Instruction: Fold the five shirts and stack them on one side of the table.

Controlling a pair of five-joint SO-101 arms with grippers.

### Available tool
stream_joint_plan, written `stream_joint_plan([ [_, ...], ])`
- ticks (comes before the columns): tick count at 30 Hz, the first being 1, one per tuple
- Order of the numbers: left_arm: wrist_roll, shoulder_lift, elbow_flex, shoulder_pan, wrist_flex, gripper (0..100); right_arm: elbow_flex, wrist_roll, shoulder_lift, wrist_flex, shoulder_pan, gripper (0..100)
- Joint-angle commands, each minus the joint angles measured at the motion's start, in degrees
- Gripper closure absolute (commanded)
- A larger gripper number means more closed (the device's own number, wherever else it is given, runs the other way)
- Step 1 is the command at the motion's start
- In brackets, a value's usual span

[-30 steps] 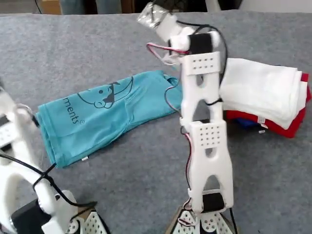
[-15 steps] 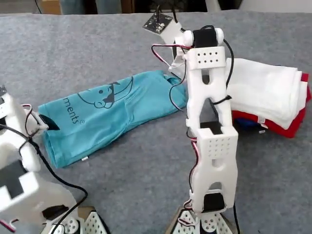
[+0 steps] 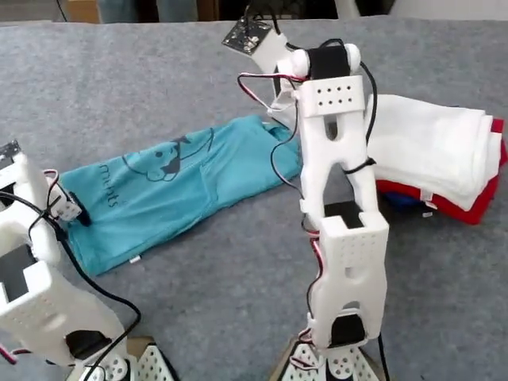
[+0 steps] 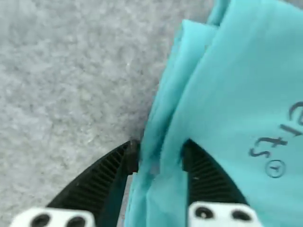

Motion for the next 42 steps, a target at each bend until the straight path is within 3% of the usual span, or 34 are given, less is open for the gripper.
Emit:
stream_joint_plan([
  [1, -0.18, 0.0, -0.22, -0.84, -0.7, 92, 0.04, -0.44, -4.0, 0.26, -0.53, 98.3],
  [7, -5.98, -0.09, -1.71, -1.8, -0.18, 96, 0.04, -0.44, -4.0, 0.26, -0.44, 98.3],
  [15, -10.81, 0.35, -13.85, -12.88, 6.95, 97, -0.4, -0.44, -4.0, 0.26, -0.35, 98.3],
  [20, -13.8, -0.09, -18.95, -12.7, 9.32, 97, 2.59, -3.25, -4.0, 0.35, 1.58, 98.3],
  [25, -12.84, 0.0, -25.89, -6.37, 19.25, 97, 3.3, -4.4, -4.09, 0.35, 4.84, 98.3],
  [31, -2.46, 0.35, -27.3, 8.84, 20.4, 97, 7.43, -6.86, -8.13, 0.35, 8.26, 98.3],
  [34, 1.67, 0.44, -27.74, 17.01, 19.87, 97, 11.91, -6.86, -10.51, 0.26, 8.18, 98.3],
  [42, 11.25, 0.53, -25.8, 33.1, 8.79, 97, 16.4, -7.3, -10.77, 0.18, 7.91, 98.3],
])
